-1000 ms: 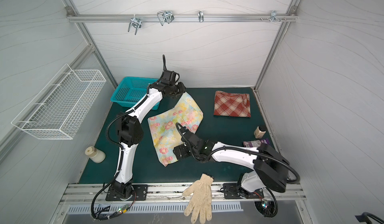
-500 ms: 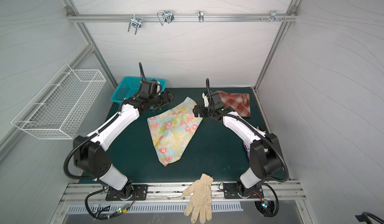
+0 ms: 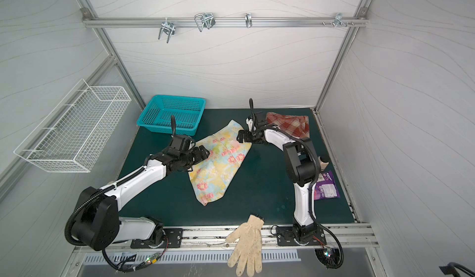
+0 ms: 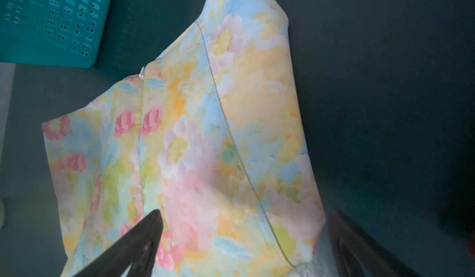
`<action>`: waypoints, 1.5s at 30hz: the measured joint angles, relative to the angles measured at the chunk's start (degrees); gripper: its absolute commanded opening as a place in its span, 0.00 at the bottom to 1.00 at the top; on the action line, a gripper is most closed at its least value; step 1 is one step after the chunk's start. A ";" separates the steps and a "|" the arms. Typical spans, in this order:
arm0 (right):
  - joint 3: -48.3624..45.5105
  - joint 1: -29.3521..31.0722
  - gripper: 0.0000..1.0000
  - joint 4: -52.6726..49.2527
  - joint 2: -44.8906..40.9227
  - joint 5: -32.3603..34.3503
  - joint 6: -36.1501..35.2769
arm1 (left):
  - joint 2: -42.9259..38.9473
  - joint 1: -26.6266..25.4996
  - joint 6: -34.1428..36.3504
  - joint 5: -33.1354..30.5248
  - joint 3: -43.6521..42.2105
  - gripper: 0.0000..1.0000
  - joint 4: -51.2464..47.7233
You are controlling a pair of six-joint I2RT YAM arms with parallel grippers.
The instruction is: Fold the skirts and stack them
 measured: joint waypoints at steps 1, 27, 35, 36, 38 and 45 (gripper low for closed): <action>0.44 -0.02 0.99 0.04 0.68 -0.13 -0.17 | 0.31 0.00 -0.09 0.00 -0.22 0.86 0.46; -19.37 0.02 0.32 7.58 -9.62 -6.84 7.04 | 23.47 1.33 2.56 -0.09 7.08 0.84 10.43; -33.86 4.59 0.32 11.37 -25.09 -5.38 12.61 | 35.82 0.44 5.51 1.09 22.14 0.82 10.67; -35.26 5.88 0.31 11.85 -26.18 -5.05 13.40 | 37.18 0.04 5.79 1.14 23.96 0.82 10.64; -37.38 8.50 0.32 12.68 -27.28 -4.55 15.10 | 39.41 -0.70 6.03 1.27 27.12 0.82 10.38; -39.50 17.07 0.34 16.13 -27.34 -2.34 20.41 | 46.07 -2.47 6.08 3.93 37.86 0.81 6.95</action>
